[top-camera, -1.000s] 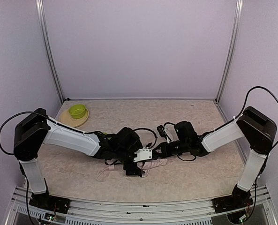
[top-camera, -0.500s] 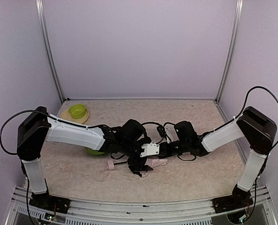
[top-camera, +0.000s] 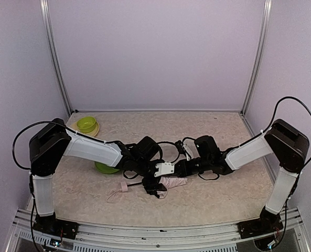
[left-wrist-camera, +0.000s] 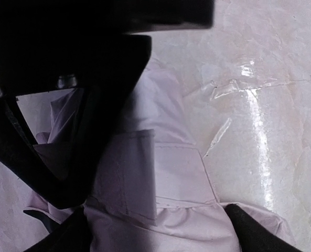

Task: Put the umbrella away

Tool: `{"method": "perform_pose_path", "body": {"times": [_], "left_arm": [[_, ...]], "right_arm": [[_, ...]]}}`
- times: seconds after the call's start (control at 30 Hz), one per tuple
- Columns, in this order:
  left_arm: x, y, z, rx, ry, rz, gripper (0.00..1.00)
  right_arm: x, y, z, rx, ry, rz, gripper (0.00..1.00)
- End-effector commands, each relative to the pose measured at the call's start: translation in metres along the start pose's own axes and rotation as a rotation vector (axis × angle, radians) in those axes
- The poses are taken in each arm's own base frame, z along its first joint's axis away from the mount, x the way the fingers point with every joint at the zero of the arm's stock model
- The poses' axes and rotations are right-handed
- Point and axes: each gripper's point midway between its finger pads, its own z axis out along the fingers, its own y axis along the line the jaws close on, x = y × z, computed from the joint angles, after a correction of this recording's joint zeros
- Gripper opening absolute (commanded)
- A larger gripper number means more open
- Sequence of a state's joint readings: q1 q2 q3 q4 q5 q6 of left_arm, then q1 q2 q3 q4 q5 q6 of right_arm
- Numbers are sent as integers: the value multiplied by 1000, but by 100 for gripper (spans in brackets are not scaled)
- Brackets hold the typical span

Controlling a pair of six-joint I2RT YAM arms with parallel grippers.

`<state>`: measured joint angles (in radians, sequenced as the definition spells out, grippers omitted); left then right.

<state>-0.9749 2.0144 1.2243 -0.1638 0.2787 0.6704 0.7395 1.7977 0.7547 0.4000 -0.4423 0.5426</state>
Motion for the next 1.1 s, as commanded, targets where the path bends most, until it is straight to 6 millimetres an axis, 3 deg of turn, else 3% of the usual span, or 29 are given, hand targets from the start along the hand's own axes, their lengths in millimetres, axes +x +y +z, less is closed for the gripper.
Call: {"method": "perform_pose_path", "body": {"times": [0.0,0.03,0.17,0.3,0.37,0.47,0.67,0.77,0.93,1.07], "left_arm": [[78,-56,21,167,258,-137,66],[83,-59,21,170,273,-149,60],[90,-69,21,188,281,-166,56],[93,-76,27,194,296,-203,26],[96,-82,29,200,321,-212,1],[97,-88,31,193,335,-188,0],[78,-76,23,59,243,-116,0],[68,-80,23,77,190,-109,0],[70,-85,30,130,207,-98,0],[62,-93,24,215,156,-87,0]], "right_arm": [[14,-4,-1,33,59,11,0],[12,-3,-2,33,57,7,0],[4,3,-6,30,43,-8,0],[0,7,-10,29,35,-12,0],[-3,11,-13,20,29,-15,0],[-15,20,-17,-3,11,-36,0],[-59,32,-30,-22,-49,-81,0],[-70,31,-34,-16,-74,-84,11],[-48,19,-13,-44,-6,-56,14],[-40,6,-4,-56,10,-13,34]]}}
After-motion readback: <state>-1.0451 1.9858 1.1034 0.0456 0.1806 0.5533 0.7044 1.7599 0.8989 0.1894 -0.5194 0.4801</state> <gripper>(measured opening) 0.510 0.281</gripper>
